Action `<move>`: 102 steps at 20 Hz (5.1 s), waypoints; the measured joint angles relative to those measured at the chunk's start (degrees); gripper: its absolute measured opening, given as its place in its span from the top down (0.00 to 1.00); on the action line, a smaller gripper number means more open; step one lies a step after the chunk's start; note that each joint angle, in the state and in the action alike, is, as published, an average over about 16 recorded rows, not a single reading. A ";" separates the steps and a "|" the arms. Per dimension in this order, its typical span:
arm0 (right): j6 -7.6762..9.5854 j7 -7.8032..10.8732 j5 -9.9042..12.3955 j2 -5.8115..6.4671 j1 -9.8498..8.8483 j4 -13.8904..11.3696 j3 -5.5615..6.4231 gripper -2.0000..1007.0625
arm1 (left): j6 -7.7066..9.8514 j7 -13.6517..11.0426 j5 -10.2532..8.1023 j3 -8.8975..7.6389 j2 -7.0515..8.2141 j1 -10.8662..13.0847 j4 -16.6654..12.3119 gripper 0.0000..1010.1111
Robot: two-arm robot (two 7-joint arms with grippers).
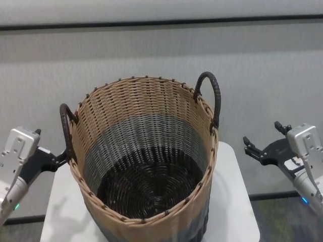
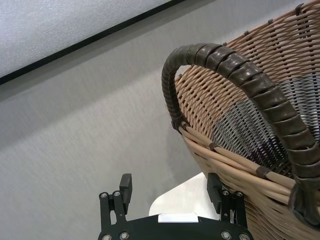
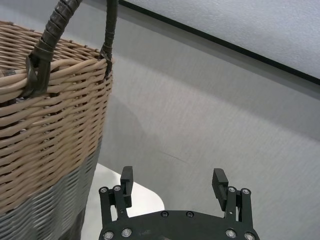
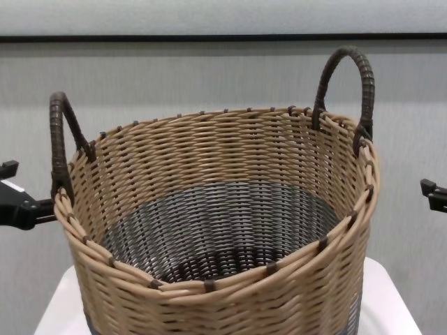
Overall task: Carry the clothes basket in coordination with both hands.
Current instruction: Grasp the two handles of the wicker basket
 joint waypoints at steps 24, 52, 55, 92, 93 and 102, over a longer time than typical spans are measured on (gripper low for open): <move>6.97 13.30 14.39 3.91 -6.26 -13.48 10.94 0.00 | 11.09 -5.25 -7.54 -10.69 5.57 7.38 -17.19 0.01; 4.12 21.43 13.60 0.15 -5.87 -10.67 13.84 0.00 | 19.51 -8.81 -8.90 -19.57 5.67 9.53 -20.06 0.01; 4.07 22.22 13.67 -0.10 -5.88 -11.22 14.28 0.00 | 19.51 -10.40 -9.94 -20.81 5.69 10.19 -20.55 0.01; 6.23 24.90 8.58 -5.64 -1.31 -11.45 11.91 0.00 | 17.48 -26.07 -16.02 -18.04 5.09 9.69 -21.24 0.01; 6.26 24.92 8.54 -5.72 -1.20 -11.32 11.87 0.00 | 17.36 -26.27 -16.29 -17.75 5.08 9.48 -20.97 0.01; 6.39 24.99 8.26 -6.48 -0.08 -10.09 11.53 0.00 | 16.62 -26.48 -17.68 -14.83 4.11 6.57 -17.31 0.01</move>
